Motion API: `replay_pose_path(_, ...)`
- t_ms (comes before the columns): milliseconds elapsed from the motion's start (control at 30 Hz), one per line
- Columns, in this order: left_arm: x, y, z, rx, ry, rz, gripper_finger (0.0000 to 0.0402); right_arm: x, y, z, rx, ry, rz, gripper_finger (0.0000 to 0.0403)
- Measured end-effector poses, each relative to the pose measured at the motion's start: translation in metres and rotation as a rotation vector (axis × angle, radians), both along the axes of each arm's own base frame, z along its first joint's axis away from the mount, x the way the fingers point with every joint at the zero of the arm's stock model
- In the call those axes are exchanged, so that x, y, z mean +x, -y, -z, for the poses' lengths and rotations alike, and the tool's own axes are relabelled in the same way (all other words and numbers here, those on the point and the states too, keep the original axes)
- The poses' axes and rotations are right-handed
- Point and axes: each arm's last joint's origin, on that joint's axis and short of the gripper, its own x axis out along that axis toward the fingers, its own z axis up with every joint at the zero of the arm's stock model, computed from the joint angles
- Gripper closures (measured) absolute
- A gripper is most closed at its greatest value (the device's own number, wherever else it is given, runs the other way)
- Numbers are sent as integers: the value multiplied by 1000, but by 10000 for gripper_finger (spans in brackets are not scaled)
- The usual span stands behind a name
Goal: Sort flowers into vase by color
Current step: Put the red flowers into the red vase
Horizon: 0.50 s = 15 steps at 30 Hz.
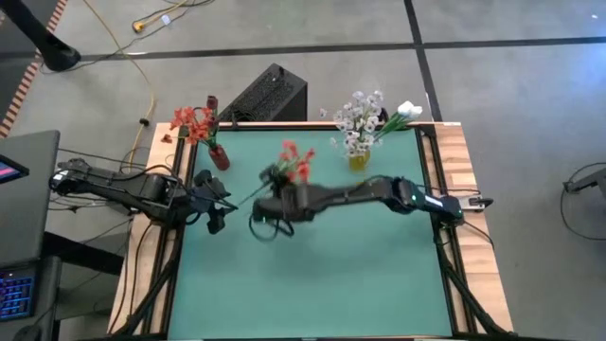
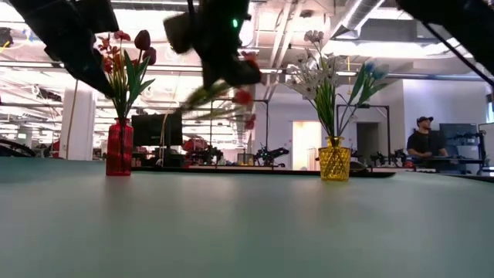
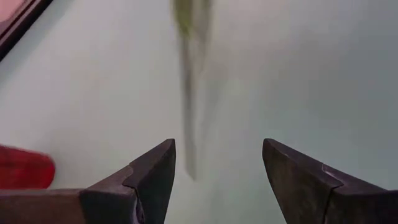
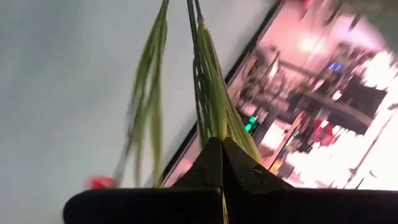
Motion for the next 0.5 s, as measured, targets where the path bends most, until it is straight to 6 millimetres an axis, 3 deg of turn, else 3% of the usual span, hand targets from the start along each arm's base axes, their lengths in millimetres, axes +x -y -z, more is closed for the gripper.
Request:
replay_pose_path(200,8,7,-7,-159,90,137,173,-1,-66,-2,-4,63,-158,385)
replay_pose_path(500,13,15,-6,-322,79,261,173,-5,-122,-12,-100,117,-320,385)
